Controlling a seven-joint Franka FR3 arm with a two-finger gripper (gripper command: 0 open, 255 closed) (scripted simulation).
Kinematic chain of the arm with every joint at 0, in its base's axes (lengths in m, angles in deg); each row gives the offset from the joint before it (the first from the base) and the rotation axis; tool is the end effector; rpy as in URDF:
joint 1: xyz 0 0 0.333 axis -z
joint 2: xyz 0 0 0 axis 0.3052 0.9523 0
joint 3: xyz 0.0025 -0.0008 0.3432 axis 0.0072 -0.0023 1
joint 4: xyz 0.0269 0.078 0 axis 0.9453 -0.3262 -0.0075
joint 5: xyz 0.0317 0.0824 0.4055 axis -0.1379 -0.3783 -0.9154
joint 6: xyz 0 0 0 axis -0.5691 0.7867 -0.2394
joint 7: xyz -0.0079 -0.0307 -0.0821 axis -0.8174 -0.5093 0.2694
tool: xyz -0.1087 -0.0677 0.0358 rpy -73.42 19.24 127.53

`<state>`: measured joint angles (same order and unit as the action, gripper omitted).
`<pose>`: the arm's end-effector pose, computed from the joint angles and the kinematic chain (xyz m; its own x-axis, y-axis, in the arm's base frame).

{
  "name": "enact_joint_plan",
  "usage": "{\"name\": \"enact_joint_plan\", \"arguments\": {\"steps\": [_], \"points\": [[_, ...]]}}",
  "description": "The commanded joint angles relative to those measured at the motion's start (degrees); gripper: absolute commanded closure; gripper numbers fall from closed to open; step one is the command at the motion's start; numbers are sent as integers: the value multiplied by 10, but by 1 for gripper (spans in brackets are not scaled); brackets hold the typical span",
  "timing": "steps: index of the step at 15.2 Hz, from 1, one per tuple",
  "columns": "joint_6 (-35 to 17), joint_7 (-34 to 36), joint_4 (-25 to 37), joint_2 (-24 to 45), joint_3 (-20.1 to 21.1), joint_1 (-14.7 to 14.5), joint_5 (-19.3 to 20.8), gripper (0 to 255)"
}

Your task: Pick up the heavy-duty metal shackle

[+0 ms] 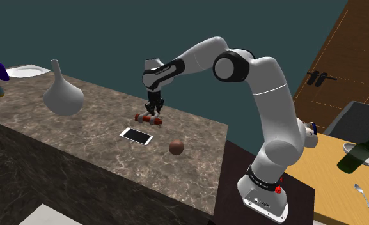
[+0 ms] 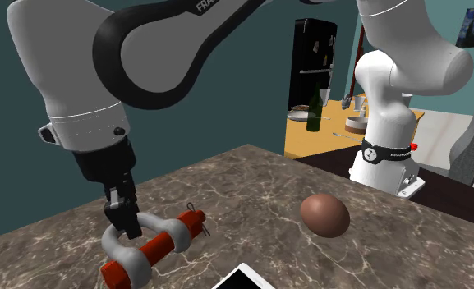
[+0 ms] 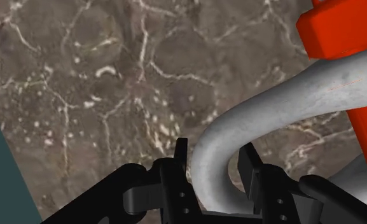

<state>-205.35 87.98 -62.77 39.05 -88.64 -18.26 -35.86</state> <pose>0.7301 0.0050 0.2302 0.9914 -0.0387 -0.1249 -0.0351 -0.9989 0.0309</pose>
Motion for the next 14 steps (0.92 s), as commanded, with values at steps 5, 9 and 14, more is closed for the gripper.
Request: {"name": "enact_joint_plan", "arguments": {"steps": [5,9,14], "points": [[30,-1,6,-23,0,0,0,255],[52,-1,13,-38,0,0,-1,255],[82,-2,27,-54,0,0,-1,255]]}}
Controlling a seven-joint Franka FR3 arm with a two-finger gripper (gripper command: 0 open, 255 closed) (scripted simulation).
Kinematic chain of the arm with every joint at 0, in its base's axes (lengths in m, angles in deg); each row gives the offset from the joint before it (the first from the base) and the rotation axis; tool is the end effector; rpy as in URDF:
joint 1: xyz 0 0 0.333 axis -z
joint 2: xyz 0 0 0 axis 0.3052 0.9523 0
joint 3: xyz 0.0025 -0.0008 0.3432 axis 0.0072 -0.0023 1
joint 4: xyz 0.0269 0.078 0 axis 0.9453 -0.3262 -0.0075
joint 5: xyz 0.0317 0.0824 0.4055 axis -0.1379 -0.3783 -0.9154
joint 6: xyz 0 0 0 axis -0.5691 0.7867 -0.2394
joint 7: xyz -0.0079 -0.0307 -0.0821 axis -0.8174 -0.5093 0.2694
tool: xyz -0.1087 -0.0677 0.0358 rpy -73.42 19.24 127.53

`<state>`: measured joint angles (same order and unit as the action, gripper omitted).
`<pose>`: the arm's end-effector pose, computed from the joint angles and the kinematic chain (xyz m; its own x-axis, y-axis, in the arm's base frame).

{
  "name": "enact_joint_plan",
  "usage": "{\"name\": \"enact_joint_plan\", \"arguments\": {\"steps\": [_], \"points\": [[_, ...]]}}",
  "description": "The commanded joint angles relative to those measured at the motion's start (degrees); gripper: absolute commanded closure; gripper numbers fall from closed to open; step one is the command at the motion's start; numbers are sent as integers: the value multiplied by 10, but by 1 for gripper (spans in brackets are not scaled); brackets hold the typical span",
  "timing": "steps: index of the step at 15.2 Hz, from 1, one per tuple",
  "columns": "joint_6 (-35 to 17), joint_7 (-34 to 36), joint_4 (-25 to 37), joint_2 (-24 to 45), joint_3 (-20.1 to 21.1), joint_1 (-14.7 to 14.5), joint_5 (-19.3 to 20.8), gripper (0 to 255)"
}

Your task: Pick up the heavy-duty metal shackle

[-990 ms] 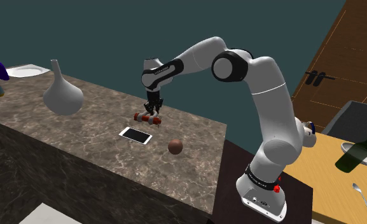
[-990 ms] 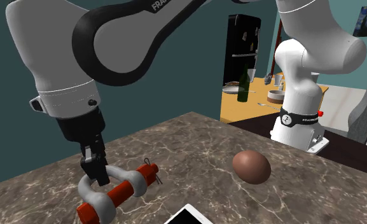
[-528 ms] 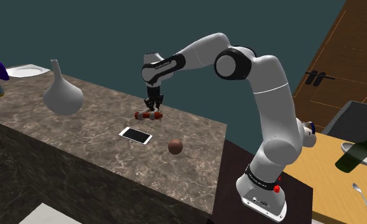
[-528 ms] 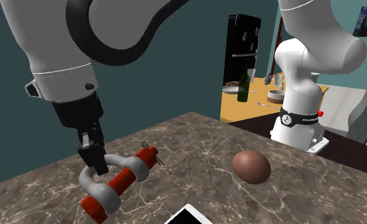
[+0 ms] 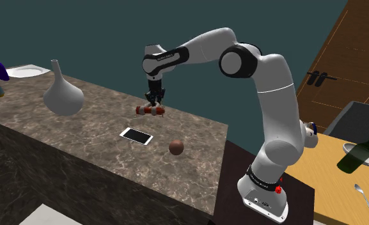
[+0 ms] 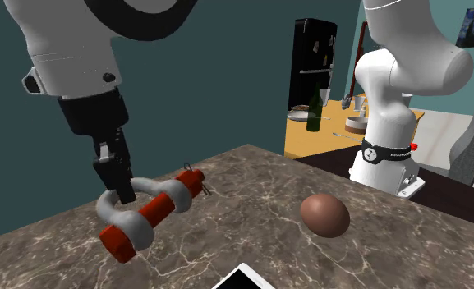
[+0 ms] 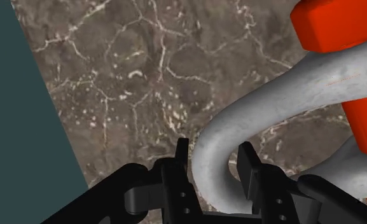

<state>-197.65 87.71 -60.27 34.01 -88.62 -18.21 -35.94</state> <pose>0.7292 0.0041 0.3050 0.9911 -0.0386 -0.1277 -0.0349 -0.9989 0.0312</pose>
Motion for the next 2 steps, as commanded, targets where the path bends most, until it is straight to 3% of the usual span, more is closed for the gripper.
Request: {"name": "enact_joint_plan", "arguments": {"steps": [1,2], "points": [[6,1,2,-4,0,-1,0,255],[6,1,2,-4,0,-1,0,255]]}}
